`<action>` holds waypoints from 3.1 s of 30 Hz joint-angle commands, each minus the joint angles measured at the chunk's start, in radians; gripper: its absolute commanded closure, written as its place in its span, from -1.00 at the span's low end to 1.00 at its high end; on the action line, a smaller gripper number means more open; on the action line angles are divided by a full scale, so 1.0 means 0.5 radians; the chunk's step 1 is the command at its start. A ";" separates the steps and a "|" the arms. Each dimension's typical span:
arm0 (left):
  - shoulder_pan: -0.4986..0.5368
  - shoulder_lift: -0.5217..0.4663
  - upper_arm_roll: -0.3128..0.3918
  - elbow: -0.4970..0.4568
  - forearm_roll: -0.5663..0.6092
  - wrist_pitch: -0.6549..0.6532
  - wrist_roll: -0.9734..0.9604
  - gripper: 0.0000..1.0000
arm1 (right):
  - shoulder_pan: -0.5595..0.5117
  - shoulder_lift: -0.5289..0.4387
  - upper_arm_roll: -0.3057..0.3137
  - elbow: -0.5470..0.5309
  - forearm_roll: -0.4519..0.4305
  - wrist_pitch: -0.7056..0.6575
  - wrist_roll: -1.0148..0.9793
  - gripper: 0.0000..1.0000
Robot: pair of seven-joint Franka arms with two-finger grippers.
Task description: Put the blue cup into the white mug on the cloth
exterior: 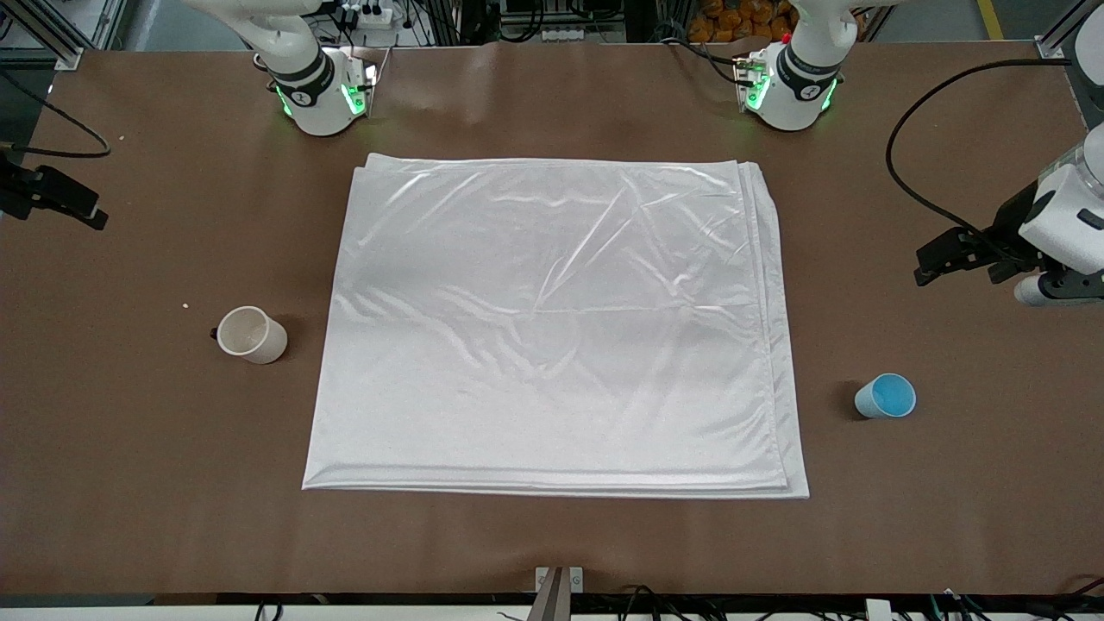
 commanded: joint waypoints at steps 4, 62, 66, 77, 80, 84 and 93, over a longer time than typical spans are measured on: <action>0.005 -0.053 -0.048 -0.082 -0.009 -0.021 0.032 -1.00 | 0.008 -0.009 -0.011 -0.004 -0.008 0.009 0.020 -1.00; 0.318 0.824 -0.026 -0.048 0.332 0.610 0.480 -1.00 | -0.048 -0.018 -0.020 -0.758 -0.017 0.877 -0.584 -1.00; 0.337 0.901 -0.026 -0.045 0.332 0.736 0.498 -1.00 | -0.094 -0.012 -0.017 -0.896 -0.014 1.039 -0.845 -1.00; 0.358 1.082 -0.026 -0.008 0.326 0.985 0.535 -1.00 | -0.170 0.114 -0.017 -1.059 -0.014 1.331 -1.464 -1.00; 0.358 1.119 -0.026 -0.005 0.326 1.052 0.535 -1.00 | -0.180 0.184 -0.017 -1.053 -0.011 1.352 -1.673 -1.00; 0.361 1.155 -0.026 -0.005 0.326 1.095 0.535 -1.00 | -0.216 0.277 -0.017 -1.050 -0.011 1.466 -1.961 -1.00; 0.361 1.198 -0.026 -0.005 0.326 1.157 0.535 -1.00 | -0.259 0.448 -0.017 -1.053 0.001 1.555 -2.541 -1.00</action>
